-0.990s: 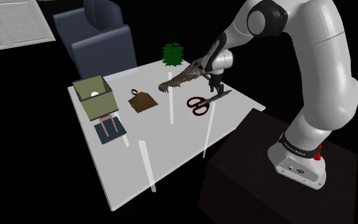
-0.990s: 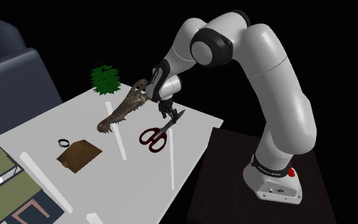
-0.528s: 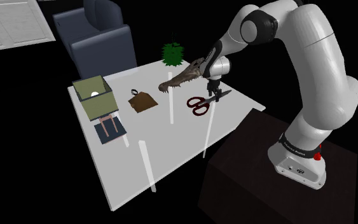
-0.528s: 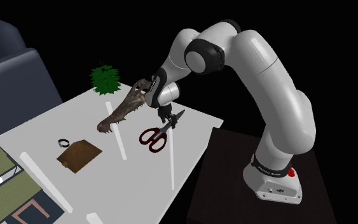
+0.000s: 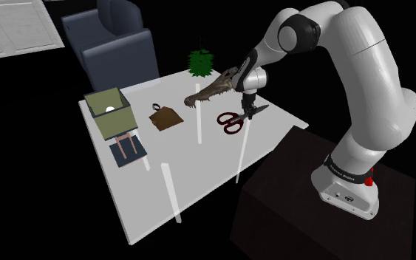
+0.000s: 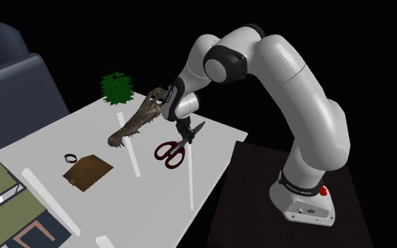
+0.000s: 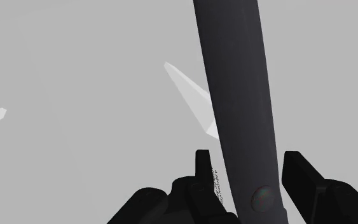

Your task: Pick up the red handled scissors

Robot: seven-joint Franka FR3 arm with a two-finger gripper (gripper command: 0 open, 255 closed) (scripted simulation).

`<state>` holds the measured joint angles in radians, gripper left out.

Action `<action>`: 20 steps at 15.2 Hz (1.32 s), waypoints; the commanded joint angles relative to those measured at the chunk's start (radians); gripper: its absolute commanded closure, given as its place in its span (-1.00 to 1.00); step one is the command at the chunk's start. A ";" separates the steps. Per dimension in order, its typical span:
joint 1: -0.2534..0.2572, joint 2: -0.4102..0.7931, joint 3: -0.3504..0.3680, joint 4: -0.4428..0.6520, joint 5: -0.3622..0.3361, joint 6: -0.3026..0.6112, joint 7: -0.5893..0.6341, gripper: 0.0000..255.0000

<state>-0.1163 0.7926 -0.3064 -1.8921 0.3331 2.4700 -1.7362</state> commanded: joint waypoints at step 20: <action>0.047 -0.177 -0.062 -0.060 -0.061 -0.116 0.032 1.00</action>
<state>-0.0709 0.6222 -0.3657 -1.9515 0.2750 2.3600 -1.7056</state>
